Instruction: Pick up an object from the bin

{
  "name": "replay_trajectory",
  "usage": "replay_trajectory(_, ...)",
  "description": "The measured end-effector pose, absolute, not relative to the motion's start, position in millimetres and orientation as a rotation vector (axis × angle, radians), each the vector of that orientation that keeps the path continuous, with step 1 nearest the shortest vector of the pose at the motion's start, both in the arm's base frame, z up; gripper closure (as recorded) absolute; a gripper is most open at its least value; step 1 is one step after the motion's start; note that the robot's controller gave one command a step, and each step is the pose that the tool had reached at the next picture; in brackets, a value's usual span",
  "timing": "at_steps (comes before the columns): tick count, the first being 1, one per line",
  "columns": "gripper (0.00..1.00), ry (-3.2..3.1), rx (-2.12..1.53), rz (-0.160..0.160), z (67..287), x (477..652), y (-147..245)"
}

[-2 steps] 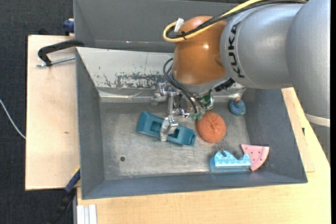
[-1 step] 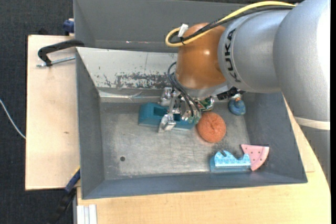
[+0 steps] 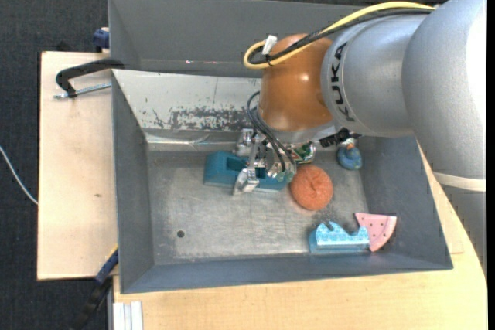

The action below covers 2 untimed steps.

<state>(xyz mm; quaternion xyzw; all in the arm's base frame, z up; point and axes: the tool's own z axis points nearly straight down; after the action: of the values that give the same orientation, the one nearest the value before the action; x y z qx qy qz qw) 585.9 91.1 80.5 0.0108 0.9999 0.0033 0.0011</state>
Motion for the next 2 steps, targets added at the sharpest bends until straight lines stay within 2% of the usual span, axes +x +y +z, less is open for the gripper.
replay_trajectory(2, 1.00, 3.139, 0.033, 0.005, 85.7, 584.5, 90.7)
